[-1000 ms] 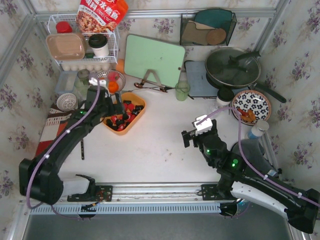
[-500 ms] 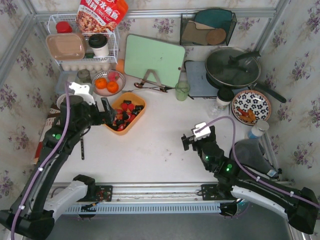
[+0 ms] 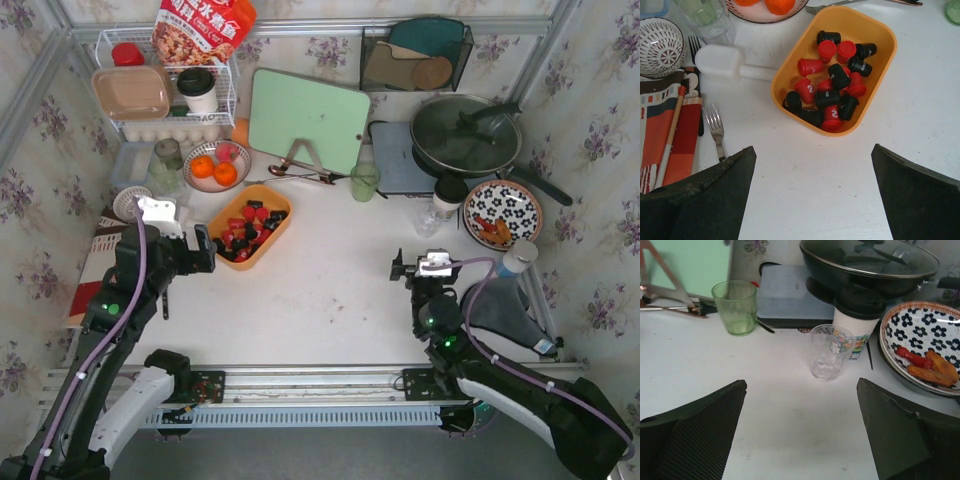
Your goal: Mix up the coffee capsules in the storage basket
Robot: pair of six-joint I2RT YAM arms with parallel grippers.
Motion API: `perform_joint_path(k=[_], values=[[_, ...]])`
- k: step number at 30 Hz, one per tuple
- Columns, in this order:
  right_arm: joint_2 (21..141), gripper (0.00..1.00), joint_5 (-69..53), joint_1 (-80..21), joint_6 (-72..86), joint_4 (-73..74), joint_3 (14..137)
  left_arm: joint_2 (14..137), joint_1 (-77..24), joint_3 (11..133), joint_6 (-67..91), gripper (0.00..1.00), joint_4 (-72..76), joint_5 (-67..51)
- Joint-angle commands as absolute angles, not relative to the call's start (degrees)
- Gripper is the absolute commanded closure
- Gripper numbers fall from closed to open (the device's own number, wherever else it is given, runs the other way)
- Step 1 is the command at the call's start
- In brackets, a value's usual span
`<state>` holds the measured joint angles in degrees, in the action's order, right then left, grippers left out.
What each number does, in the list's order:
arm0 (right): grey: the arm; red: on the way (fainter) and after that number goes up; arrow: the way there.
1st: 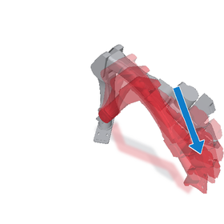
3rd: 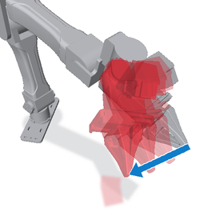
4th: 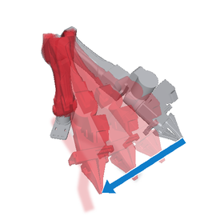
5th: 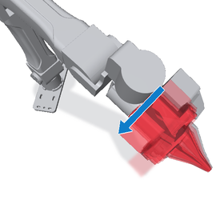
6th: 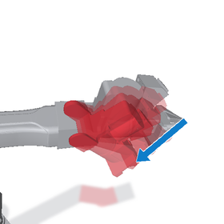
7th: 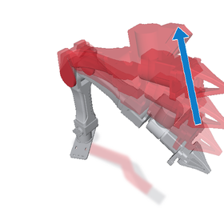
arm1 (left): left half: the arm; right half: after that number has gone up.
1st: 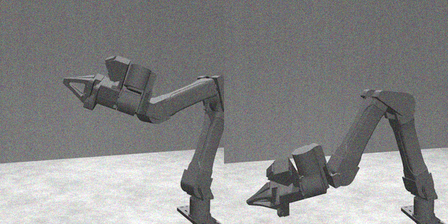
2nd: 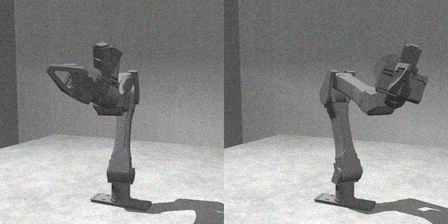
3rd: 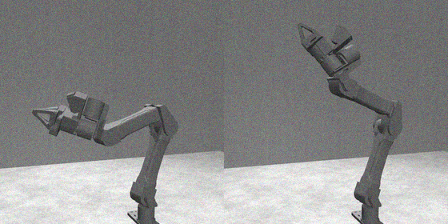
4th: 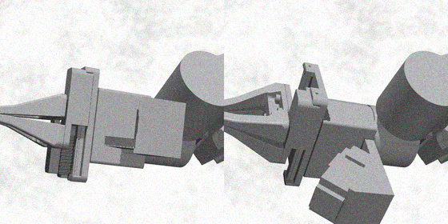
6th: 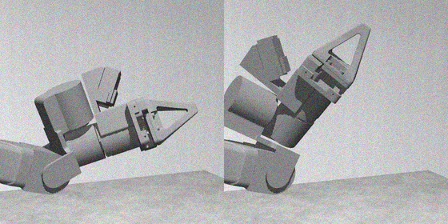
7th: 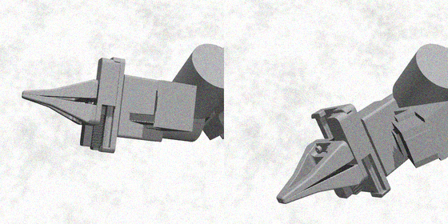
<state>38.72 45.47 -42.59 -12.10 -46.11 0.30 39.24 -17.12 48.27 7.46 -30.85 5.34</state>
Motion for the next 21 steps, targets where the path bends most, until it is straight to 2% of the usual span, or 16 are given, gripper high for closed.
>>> perform_joint_path(k=[1, 10, 15, 21], values=[[41.95, 0.00, 43.67, -38.80, -6.83, -52.09, -4.73, 38.93, -16.96, 48.65, 6.35, 0.00, -29.34, 6.50], [56.00, 0.00, 43.13, -27.24, -5.13, -57.70, 0.04, 39.50, -15.15, 49.03, 8.21, 0.00, -29.34, 3.25], [64.27, 0.00, 42.37, -25.68, -8.52, -63.72, 2.22, 39.94, -14.39, 49.12, 8.77, 0.00, -29.32, 2.13], [74.09, 0.00, 38.75, -24.58, -15.87, -78.47, 2.01, 40.68, -13.09, 49.46, 9.85, 0.00, -29.48, 0.24]])
